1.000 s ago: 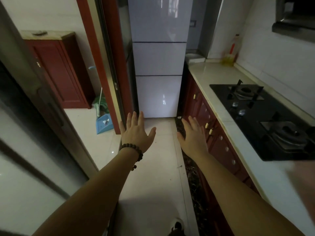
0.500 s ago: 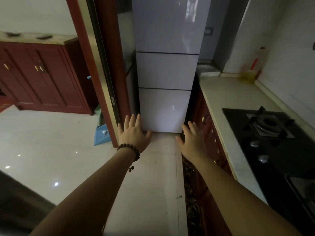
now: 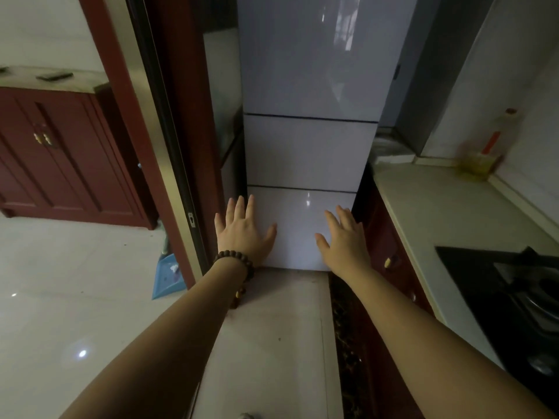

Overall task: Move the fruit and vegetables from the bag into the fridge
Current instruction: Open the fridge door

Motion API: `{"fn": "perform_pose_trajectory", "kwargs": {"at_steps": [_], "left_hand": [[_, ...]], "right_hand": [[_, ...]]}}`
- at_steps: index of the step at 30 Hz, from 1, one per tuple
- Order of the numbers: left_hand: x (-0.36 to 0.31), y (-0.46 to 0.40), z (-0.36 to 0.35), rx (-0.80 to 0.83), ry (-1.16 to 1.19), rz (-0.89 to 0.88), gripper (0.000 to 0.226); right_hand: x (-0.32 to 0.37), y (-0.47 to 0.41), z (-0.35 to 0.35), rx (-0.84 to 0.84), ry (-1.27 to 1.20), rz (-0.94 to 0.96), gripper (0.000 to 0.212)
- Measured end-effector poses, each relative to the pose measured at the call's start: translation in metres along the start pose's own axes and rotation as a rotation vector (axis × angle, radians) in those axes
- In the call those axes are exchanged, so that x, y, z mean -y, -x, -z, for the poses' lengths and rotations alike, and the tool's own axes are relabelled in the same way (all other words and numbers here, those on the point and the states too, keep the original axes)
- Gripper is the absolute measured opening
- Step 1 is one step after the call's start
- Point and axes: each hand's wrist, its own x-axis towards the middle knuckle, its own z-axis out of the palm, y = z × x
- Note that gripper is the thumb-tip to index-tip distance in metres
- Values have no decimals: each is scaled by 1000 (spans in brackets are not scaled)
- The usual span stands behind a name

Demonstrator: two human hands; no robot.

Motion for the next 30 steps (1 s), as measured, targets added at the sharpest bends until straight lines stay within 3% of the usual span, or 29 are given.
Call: {"fn": "perform_pose_trajectory", "kwargs": {"at_steps": [9,17,30], "left_hand": [[29,-206,11,-59,44,-49,76],[26,-314,-18,-48,49,-103,77],[10,-490,-61,-113,128,-4,80]], "right_hand": [[19,-186,-23,-103,46,-31,56],[13,-291,-55,-131,5,-8,55],[-17,-481,-91,-148,-9,51,54]]}}
